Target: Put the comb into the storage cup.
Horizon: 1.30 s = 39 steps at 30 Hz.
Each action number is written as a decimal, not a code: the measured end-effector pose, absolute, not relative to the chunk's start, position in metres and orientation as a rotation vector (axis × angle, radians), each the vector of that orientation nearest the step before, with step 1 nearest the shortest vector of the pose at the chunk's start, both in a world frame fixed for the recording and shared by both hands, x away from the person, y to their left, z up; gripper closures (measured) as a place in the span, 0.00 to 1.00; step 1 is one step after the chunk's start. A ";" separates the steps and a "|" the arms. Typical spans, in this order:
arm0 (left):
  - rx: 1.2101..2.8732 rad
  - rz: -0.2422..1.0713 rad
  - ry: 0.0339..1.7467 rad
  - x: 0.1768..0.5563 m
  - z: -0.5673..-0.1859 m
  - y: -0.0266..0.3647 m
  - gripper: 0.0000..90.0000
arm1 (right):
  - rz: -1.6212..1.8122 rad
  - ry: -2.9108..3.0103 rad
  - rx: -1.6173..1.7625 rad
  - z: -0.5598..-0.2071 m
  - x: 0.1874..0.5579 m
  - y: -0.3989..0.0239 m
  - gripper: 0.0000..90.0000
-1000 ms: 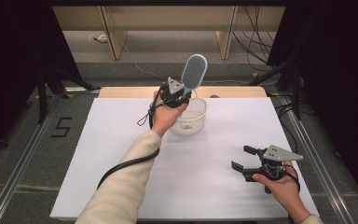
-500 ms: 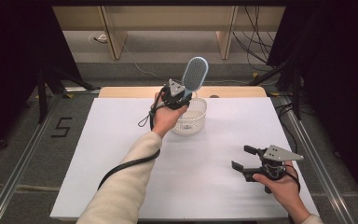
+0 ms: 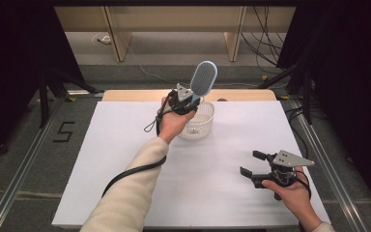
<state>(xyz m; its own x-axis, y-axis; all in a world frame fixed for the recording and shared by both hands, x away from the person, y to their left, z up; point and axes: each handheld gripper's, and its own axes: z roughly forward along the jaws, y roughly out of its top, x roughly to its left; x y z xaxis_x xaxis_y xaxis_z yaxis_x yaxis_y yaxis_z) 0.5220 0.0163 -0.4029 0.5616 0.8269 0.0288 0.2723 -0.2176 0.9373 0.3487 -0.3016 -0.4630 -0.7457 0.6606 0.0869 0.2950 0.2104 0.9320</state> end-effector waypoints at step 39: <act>1.839 0.652 0.911 0.525 -0.418 0.012 0.77 | 1.551 2.164 0.899 -0.464 0.349 -0.302 0.19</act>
